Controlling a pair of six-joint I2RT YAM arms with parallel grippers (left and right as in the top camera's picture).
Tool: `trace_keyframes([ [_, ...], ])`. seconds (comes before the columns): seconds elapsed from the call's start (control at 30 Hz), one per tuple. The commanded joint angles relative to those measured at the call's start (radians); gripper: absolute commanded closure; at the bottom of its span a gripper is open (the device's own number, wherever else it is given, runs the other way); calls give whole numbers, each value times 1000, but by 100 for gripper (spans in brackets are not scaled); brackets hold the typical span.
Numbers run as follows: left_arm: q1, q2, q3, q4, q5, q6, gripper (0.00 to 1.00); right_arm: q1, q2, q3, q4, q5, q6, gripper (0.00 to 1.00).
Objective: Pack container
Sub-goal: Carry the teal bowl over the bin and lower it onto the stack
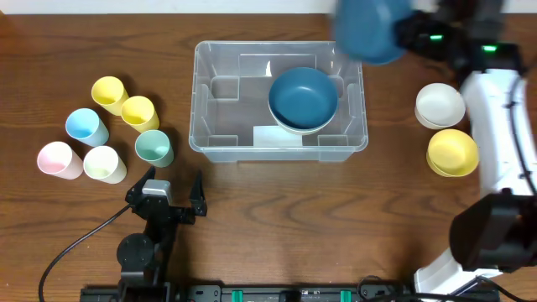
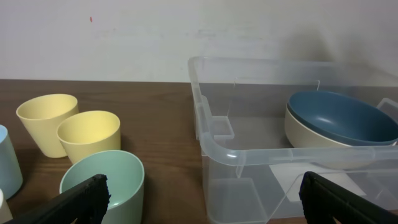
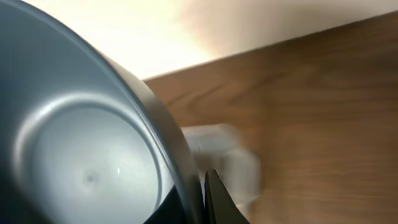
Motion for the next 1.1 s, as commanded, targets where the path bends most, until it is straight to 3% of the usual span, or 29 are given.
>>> trace_keyframes([
  [0.0,4,-6,-18,-33,14,17,2,110,-28,2,0,113,-27,93],
  [0.3,4,-6,-18,-33,14,17,2,317,30,0,-98,435,-50,91],
  [0.77,4,-6,-18,-33,14,17,2,323,211,-1,-149,446,-53,95],
  [1.07,4,-6,-18,-33,14,17,2,323,222,-1,-167,446,-53,96],
])
